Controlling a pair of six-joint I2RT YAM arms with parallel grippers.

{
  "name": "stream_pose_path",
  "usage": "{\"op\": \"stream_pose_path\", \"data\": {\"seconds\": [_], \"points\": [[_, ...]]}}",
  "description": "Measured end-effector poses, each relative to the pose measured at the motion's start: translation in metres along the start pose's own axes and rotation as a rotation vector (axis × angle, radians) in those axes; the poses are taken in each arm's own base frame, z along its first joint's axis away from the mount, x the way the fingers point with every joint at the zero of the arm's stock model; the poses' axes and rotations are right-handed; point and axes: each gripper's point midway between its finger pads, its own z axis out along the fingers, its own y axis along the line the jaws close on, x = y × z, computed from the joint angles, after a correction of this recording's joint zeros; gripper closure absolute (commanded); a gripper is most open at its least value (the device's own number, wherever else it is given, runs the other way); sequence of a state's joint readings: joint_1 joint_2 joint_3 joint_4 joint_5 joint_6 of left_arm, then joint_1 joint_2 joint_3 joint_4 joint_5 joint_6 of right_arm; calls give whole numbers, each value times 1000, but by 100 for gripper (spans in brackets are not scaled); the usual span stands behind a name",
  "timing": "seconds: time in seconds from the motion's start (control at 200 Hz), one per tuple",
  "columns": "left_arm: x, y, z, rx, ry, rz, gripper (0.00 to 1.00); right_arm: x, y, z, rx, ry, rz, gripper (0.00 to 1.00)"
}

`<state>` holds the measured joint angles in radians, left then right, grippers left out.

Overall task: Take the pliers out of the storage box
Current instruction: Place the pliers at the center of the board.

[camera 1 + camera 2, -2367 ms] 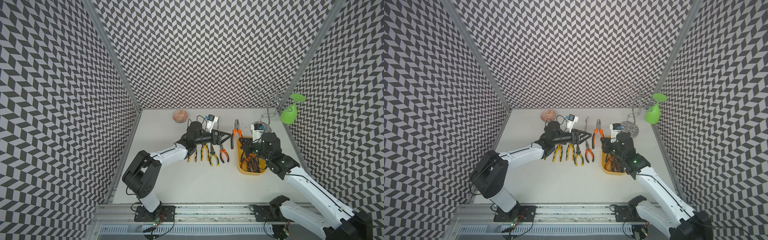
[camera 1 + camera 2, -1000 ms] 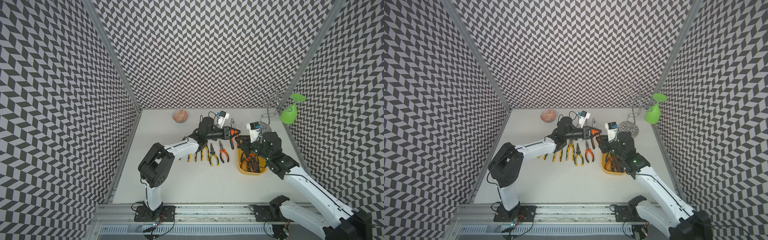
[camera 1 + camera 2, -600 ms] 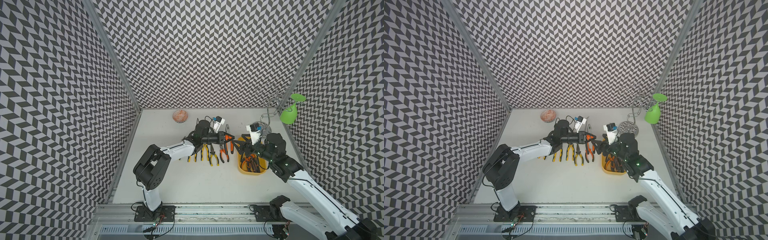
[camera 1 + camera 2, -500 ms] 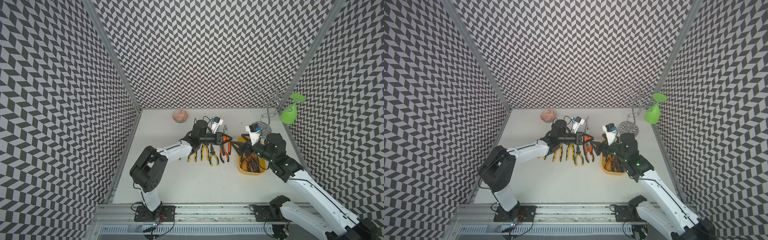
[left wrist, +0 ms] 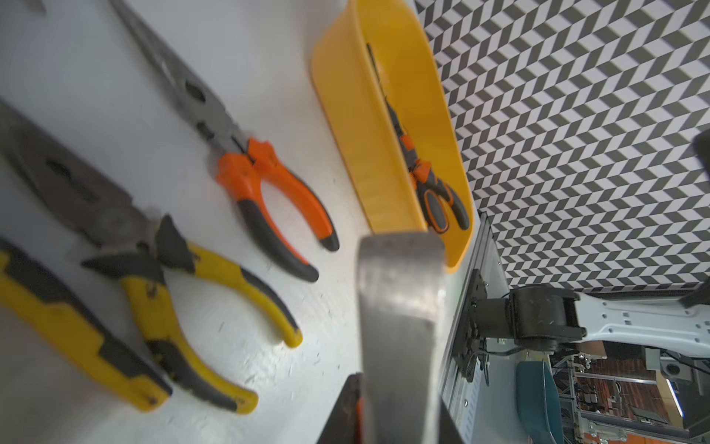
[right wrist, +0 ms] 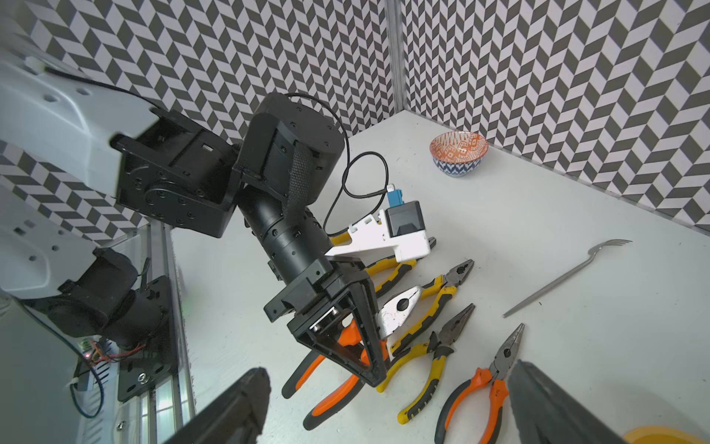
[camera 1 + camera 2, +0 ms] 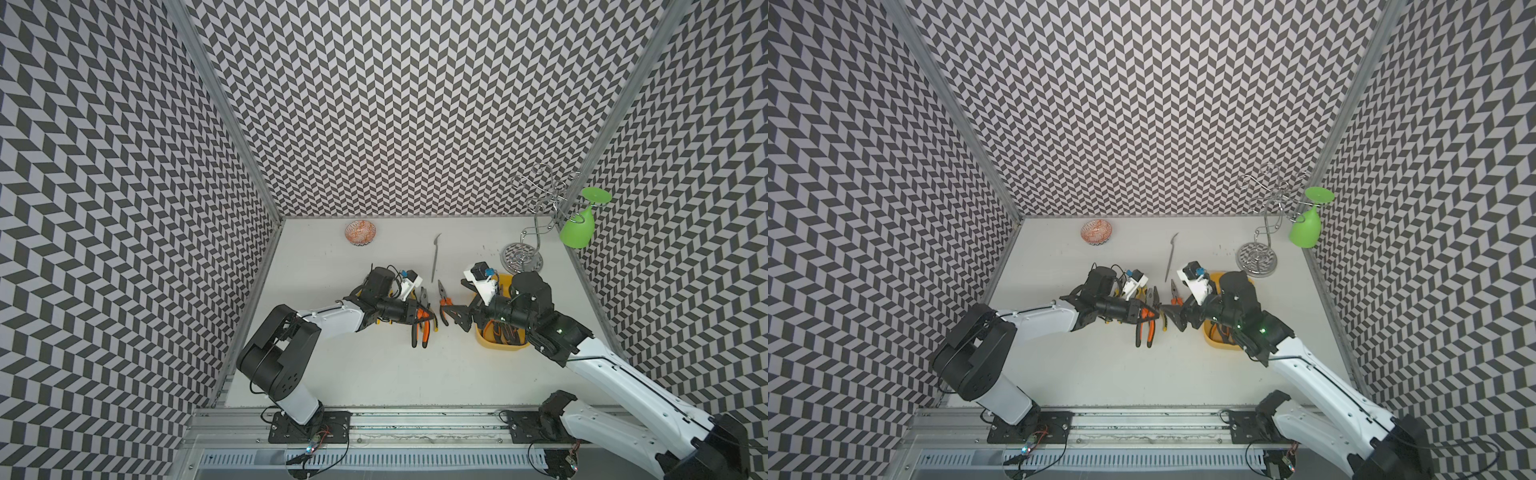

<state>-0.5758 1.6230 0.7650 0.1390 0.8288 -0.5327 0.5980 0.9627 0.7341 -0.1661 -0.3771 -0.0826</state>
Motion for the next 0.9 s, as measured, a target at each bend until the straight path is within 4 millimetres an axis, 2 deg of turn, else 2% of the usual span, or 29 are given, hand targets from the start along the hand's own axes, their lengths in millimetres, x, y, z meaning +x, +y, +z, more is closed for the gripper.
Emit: {"op": "stream_pose_path", "data": {"seconds": [0.185, 0.501, 0.716, 0.896], "points": [[28, 9, 1, -20, 19, -87, 100, 16, 10, 2, -20, 67, -38, 1], [87, 8, 23, -54, 74, -243, 100, 28, 26, -13, -52, 97, -73, 0], [102, 6, 37, -118, 71, -279, 100, 33, 34, -22, -69, 82, -96, 1], [107, 16, 40, -182, 59, -302, 79, 33, 36, -24, -74, 76, -100, 0]]}}
